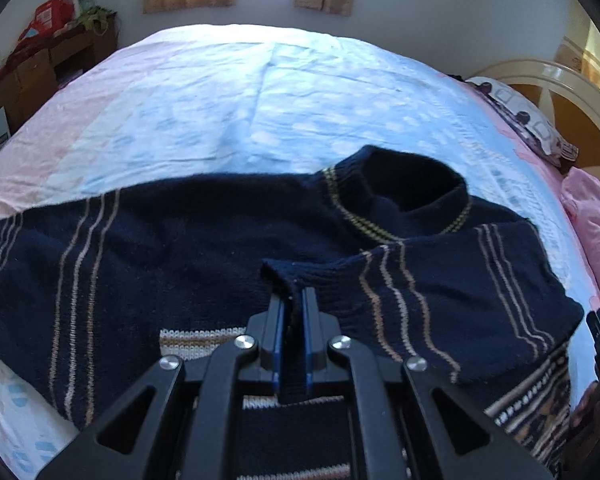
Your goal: Fold small clothes
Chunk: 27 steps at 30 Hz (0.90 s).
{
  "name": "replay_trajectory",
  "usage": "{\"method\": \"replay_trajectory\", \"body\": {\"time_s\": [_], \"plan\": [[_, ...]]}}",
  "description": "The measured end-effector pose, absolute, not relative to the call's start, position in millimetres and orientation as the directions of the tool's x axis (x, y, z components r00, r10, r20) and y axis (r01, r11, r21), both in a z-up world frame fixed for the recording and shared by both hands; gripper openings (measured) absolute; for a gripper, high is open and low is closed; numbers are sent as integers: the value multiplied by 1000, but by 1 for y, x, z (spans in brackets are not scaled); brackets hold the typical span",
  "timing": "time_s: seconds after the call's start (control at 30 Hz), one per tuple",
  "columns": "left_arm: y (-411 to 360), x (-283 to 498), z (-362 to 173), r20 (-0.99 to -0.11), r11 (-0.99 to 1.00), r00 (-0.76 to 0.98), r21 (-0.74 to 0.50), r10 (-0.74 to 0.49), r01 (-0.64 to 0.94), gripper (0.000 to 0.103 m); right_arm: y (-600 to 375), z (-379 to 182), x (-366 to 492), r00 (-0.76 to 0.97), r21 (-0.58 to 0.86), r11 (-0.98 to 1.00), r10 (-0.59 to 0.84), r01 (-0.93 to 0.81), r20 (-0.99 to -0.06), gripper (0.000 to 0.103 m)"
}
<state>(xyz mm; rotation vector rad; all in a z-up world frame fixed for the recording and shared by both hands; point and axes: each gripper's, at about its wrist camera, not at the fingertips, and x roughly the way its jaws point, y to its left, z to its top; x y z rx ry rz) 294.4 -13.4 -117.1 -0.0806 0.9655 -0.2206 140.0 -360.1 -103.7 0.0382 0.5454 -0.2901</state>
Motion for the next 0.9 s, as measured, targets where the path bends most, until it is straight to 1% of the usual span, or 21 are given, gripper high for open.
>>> {"method": "replay_trajectory", "body": {"time_s": [0.07,0.13,0.23,0.27,0.33,0.37,0.4,0.47,0.6,0.67,0.7,0.73,0.77,0.83,0.9], "plan": [[-12,297,-123,-808,977,550,-169,-213,130,15,-358,-106,143,808,-50,961,-257,273,-529,74],[-11,298,-128,-815,983,549,-153,-185,104,15,-355,-104,145,807,-50,966,-241,255,-540,74],[-9,292,-125,-815,982,548,-150,-186,110,15,-354,-93,145,826,-26,972,-211,232,-523,74],[-9,288,-123,-812,983,553,-144,-184,115,18,-353,-89,146,830,-17,973,-204,229,-519,74],[-11,276,-114,-798,984,578,-106,-170,143,30,-352,-83,150,833,-8,975,-194,222,-518,74],[-11,270,-111,-790,985,592,-87,-161,151,45,-352,-81,156,828,-15,976,-191,216,-527,74],[-12,265,-108,-780,985,607,-67,-149,156,56,-350,-80,161,821,-27,977,-194,213,-537,74],[-16,259,-107,-770,985,627,-5,-114,172,59,-347,-84,177,797,-68,977,-206,204,-568,74],[-26,260,-129,-782,964,619,214,73,157,59,-335,-111,199,704,-163,974,-228,159,-673,74],[-18,260,-135,-773,965,627,225,93,135,65,-319,-131,198,645,-212,973,-221,93,-731,73],[-14,260,-136,-763,964,637,235,106,122,69,-312,-132,190,664,-251,963,-250,97,-704,73],[-11,262,-138,-756,958,640,268,142,103,69,-305,-128,183,684,-285,955,-266,88,-679,74],[-8,265,-142,-755,953,635,286,162,97,69,-303,-126,181,681,-283,956,-258,78,-686,74],[3,266,-144,-763,969,637,226,110,103,69,-303,-119,178,672,-252,965,-236,75,-702,74],[9,266,-143,-766,972,636,210,97,105,72,-302,-106,176,686,-258,961,-254,99,-682,74]]}}
